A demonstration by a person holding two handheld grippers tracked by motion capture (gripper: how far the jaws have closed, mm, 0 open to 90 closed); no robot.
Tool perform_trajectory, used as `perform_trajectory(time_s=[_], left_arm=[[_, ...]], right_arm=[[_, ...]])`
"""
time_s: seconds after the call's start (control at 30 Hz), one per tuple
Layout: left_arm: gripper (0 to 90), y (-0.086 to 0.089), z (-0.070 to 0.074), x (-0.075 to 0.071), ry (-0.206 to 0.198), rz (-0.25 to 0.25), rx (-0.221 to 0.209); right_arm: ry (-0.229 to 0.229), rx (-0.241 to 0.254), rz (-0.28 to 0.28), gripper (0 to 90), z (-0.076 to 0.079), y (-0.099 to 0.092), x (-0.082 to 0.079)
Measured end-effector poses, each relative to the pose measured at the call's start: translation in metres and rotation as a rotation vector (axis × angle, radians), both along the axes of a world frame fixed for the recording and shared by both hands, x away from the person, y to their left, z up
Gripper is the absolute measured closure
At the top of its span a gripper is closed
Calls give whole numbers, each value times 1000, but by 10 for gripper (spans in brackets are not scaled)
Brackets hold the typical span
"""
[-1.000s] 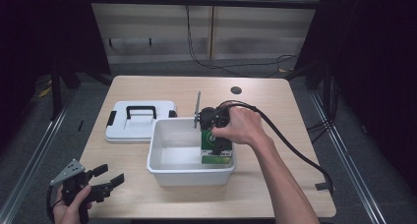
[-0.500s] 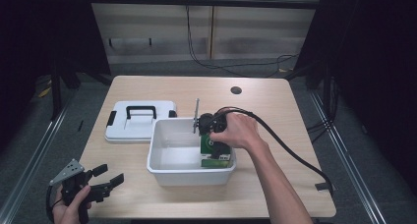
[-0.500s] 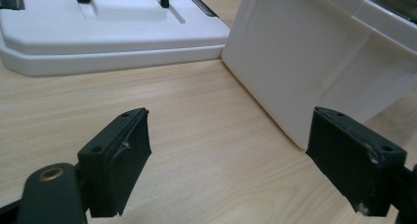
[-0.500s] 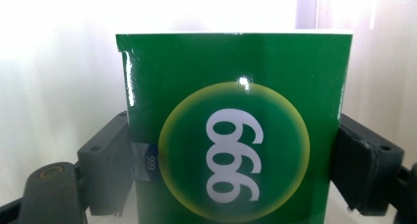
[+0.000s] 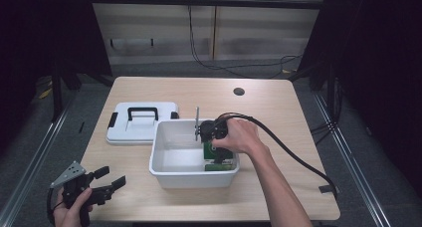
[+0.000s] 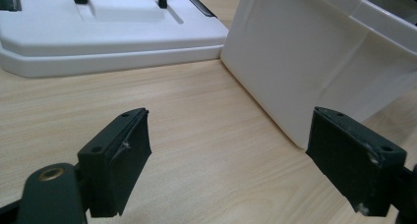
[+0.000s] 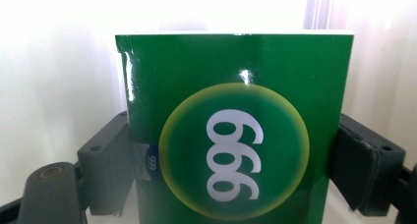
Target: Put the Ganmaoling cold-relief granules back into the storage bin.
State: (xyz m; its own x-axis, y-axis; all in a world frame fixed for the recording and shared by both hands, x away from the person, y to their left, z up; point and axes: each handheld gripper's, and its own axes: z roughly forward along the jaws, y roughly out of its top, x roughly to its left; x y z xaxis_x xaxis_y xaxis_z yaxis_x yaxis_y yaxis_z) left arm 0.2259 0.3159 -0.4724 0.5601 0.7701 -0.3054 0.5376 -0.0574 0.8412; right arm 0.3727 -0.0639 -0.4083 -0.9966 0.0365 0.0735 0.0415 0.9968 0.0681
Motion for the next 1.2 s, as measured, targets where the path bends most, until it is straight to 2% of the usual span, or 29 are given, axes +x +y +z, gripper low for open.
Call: perform_trajectory(time_s=[0.07, 0.13, 0.17, 0.23, 0.33, 0.37, 0.73, 0.8, 0.87, 0.9, 0.97, 1.2], left_arm=[[161, 0, 0, 0, -3, 1, 3], [161, 0, 0, 0, -3, -1, 1], [160, 0, 0, 0, -2, 0, 2], [160, 0, 0, 0, 0, 0, -1], [160, 0, 0, 0, 0, -1, 0], [160, 0, 0, 0, 1, -1, 1], [160, 0, 0, 1, -2, -1, 3], [160, 0, 0, 1, -1, -1, 3], [160, 0, 0, 1, -1, 0, 4], [160, -1, 0, 1, -2, 0, 6], [160, 0, 0, 1, -1, -1, 8], [160, -1, -1, 2, 5, 0, 2]], right_arm=[[10, -2, -29, 151, -3, 1, -2], [10, 0, -25, 151, -4, 1, -1], [19, -20, -25, 150, -5, 2, 0], [12, -22, -22, 149, -6, 3, 0], [22, -7, -36, 148, -9, 2, 0], [20, -28, -34, 147, -8, 3, 0], [32, -24, -48, 136, -11, 3, 0], [29, -41, -39, 131, -12, 4, 0], [34, -38, -48, 130, -12, 4, 0], [35, -22, -78, 129, -12, 3, 2], [40, -38, -87, 124, -12, 2, 3], [35, -22, -91, 121, -12, 0, 3]])
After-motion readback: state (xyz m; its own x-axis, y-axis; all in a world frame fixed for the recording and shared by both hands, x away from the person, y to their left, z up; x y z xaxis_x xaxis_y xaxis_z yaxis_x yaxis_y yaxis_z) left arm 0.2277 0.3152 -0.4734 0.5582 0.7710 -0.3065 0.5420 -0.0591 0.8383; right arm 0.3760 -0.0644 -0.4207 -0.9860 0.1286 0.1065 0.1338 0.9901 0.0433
